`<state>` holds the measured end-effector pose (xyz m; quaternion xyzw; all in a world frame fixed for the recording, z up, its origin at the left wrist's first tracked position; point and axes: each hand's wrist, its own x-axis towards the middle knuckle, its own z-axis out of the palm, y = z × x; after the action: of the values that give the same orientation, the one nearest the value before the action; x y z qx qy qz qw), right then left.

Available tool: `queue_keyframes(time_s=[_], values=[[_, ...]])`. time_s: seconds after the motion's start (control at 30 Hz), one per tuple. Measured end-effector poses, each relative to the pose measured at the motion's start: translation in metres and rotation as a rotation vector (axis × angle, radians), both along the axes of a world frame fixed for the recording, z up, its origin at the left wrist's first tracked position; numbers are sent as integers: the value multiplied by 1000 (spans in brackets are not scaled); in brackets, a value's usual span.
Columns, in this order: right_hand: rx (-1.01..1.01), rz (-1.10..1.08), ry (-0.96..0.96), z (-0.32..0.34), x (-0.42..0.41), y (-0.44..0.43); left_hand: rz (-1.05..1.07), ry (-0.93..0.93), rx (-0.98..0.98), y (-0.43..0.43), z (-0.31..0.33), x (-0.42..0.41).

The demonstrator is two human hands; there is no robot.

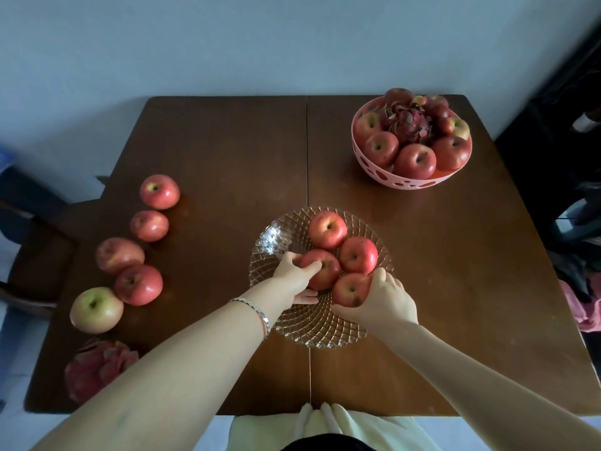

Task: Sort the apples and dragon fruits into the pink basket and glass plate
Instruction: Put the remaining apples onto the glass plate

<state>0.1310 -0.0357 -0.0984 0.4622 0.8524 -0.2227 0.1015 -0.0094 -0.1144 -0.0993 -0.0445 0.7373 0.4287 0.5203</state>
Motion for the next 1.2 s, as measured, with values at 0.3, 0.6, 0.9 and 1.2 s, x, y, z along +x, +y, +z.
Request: queue_keyframes(time_s=[0.3, 0.6, 0.9, 1.2], values=[[88, 131, -183, 18, -15, -11, -324, 391, -144, -1, 0, 5], [-111, 459, 199, 60, -90, -55, -389, 992, -226, -106, 38, -81], [-241, 649, 176, 29, -203, -158, -354, 800, -864, -238, 11, -156], [-218, 597, 25, -27, -279, -229, -341, 608, -717, -258, -7, -173]])
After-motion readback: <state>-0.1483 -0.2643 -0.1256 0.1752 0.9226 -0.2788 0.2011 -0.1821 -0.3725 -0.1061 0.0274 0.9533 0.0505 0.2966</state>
